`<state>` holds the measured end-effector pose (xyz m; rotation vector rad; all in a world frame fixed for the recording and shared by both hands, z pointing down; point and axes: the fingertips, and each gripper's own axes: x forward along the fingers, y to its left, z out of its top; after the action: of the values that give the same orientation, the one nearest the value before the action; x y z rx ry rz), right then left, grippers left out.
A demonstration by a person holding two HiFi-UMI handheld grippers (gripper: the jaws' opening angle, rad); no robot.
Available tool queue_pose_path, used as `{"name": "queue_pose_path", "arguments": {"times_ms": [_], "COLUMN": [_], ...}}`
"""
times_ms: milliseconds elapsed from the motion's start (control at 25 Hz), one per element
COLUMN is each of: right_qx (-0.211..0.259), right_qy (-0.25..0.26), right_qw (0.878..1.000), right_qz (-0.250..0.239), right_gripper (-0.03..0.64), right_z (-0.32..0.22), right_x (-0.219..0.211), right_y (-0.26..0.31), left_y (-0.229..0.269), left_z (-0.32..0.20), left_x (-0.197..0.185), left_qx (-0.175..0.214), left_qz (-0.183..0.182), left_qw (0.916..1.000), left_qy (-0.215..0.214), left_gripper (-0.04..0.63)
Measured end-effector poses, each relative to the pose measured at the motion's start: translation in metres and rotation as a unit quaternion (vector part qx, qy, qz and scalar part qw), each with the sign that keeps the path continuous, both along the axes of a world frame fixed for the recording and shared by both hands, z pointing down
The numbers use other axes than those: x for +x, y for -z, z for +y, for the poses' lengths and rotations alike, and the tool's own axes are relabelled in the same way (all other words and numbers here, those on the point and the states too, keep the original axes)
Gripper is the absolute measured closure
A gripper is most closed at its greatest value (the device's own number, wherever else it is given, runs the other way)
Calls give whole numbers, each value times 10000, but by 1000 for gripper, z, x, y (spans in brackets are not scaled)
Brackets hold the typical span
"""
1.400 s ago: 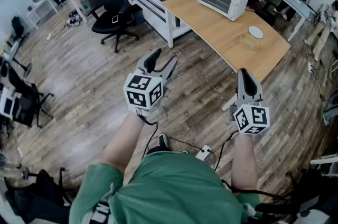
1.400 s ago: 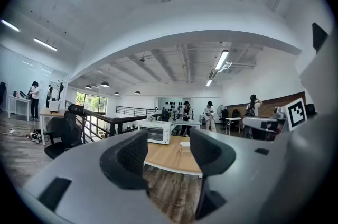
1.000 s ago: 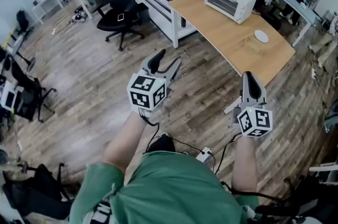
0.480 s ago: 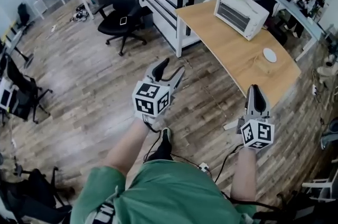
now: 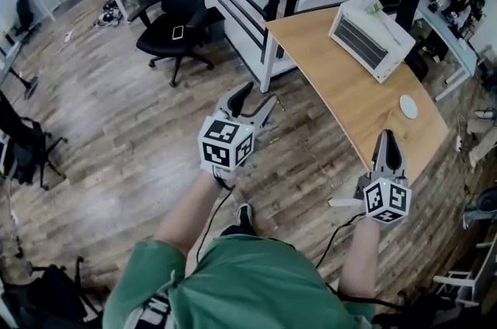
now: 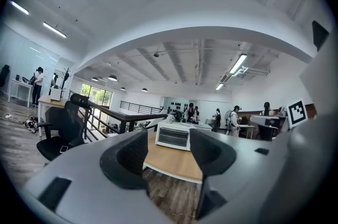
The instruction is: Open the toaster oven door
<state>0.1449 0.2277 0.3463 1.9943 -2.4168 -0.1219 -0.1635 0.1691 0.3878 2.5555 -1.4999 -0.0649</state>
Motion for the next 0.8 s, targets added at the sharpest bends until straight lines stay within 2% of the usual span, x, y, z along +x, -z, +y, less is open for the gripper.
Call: {"name": "queue_pose_path", "arguments": {"times_ms": [200,360,800], "right_qx": [-66,-38,-250], "right_qy": [-33,-24,243], "right_qw": [9999,9999,9992], "right_qz": [101,98,-203], "right_gripper": [571,571,569], "right_z": [-37,-61,-150], "right_x": [-23,-30,-26], "right_y": [-3,-3,-36], "left_y": [-18,-17,-27], "left_z": [-35,-56,-125], "left_x": [-25,-35,-27], "left_qx": [-185,-143,-254], "left_qz": [137,160,-83], "left_qw": [9997,9998,9995], "left_qy": [-11,22,193], "left_gripper": [337,337,337]}}
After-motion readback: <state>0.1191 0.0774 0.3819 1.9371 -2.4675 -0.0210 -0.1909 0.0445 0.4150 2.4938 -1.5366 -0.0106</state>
